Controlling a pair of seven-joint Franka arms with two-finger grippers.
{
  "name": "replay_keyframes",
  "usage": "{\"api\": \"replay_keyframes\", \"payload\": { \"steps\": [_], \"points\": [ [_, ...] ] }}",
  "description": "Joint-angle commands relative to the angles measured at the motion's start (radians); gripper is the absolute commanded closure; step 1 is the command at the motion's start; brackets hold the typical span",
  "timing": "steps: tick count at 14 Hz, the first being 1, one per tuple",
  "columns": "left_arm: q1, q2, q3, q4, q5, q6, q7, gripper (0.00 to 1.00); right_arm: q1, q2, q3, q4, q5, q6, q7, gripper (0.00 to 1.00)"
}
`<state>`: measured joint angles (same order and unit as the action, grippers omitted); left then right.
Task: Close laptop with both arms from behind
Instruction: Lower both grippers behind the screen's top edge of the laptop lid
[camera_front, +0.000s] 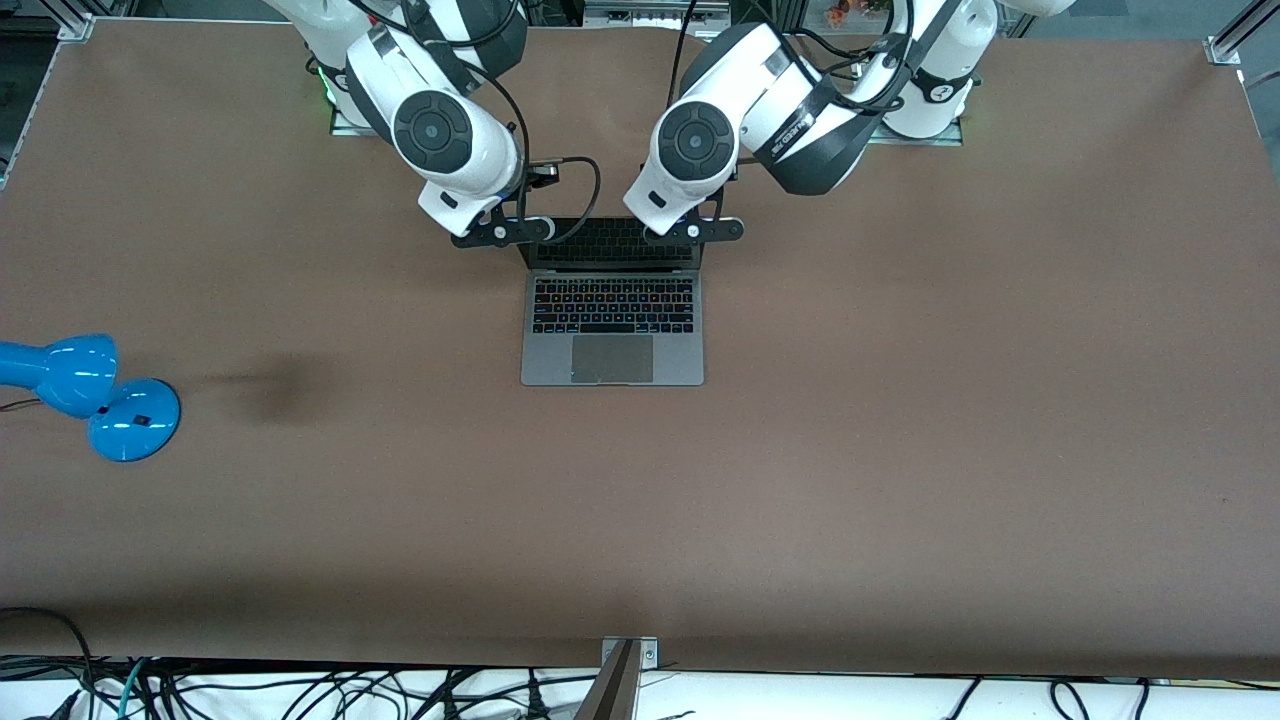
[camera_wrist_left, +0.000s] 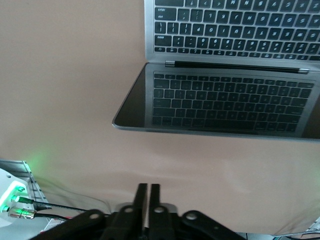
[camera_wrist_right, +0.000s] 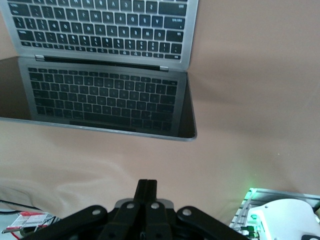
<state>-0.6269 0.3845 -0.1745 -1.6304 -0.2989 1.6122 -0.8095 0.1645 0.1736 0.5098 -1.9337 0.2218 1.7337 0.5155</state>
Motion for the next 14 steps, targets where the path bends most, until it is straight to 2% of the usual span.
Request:
{"api": "replay_keyframes", "payload": {
  "steps": [1,4,11,14],
  "points": [
    [-0.001,0.008,-0.002,-0.016,-0.052,0.002,-0.013,1.00,0.003,0.010,-0.002,-0.030,0.021,0.018,-0.006,1.00],
    [-0.002,0.034,-0.002,-0.014,-0.065,0.008,-0.013,1.00,0.001,0.041,-0.011,-0.033,0.019,0.047,-0.038,1.00],
    [0.009,0.079,0.001,0.007,-0.063,0.012,-0.013,1.00,-0.010,0.043,-0.034,-0.039,0.002,0.135,-0.110,1.00],
    [0.025,0.102,0.009,0.046,-0.060,0.012,-0.013,1.00,-0.010,0.043,-0.071,-0.034,0.004,0.153,-0.172,1.00]
  ]
}}
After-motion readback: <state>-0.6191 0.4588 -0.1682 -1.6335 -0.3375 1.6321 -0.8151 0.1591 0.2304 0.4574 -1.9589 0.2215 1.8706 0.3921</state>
